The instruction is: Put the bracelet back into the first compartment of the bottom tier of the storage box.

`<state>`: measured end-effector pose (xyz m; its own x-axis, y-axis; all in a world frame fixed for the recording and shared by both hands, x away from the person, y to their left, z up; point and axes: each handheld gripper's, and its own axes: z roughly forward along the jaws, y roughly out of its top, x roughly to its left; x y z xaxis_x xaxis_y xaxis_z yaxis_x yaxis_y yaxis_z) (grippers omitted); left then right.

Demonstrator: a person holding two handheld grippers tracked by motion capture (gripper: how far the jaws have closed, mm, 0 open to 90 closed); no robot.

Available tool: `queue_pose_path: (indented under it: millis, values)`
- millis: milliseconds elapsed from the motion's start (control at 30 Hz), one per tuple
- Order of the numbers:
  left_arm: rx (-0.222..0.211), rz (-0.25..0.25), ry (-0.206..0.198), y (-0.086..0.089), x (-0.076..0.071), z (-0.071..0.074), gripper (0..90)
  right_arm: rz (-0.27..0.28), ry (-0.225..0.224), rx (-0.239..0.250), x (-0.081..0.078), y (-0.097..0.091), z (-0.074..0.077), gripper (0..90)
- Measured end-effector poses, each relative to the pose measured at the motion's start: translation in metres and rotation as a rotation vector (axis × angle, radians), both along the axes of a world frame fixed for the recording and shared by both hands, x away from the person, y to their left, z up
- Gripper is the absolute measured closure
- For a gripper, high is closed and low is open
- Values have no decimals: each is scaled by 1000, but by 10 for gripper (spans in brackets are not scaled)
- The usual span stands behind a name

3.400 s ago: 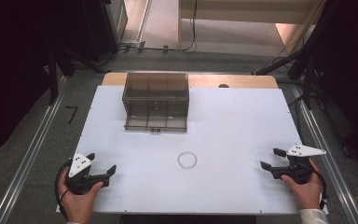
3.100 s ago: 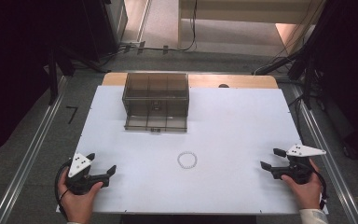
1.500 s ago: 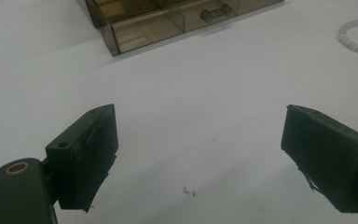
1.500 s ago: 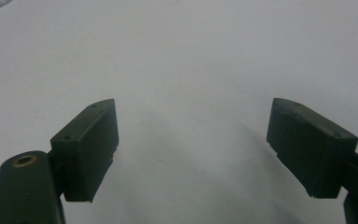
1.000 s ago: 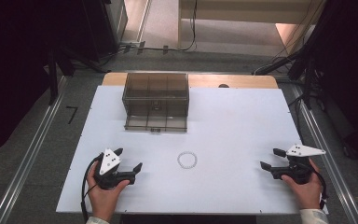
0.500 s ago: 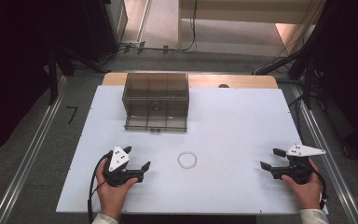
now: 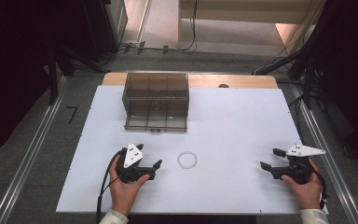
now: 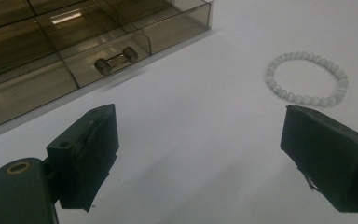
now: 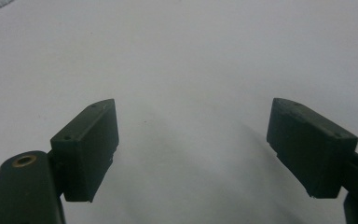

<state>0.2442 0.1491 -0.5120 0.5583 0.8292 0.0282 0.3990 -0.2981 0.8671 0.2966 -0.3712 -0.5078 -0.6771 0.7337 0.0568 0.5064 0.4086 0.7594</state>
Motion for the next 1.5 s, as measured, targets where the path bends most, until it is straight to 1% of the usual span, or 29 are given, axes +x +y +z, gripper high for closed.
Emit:
queue_pose_path:
  millis: [200, 300, 367, 433, 567, 733, 1033, 1167, 1233, 1367, 1500]
  values:
    - [2, -20, 0, -11, 5, 0, 125, 0, 0, 0, 0, 0, 0, 155]
    - [-5, -28, 2, -17, 7, 0, 125, 0, -1, 0, 0, 0, 0, 155]
    - [1, -34, 7, -20, 9, 1, 125, 0, -2, 0, 0, 0, 0, 155]
    - [-5, -37, 9, -23, 10, 0, 126, 0, -2, -1, 0, 0, 0, 155]
    - [-3, -37, 9, -27, 12, 0, 138, 2, -2, -4, 0, 0, 0, 155]
    - [-14, -37, 8, -30, 14, 0, 146, 4, -2, -6, 0, 0, 0, 155]
    - [-4, -54, 13, -41, 17, 1, 158, 3, -2, -8, 0, 0, 0, 155]
    - [13, -62, 17, -46, 19, 1, 165, 3, -2, -6, 0, 0, 0, 155]
    - [14, -64, 16, -48, 19, 1, 165, 4, -2, -6, 0, 0, 0, 155]
    - [7, -73, 26, -51, 21, 1, 172, 4, -2, -7, 0, 0, 0, 155]
    - [4, -77, 27, -54, 22, 1, 172, 3, -2, -7, 0, 1, 0, 155]
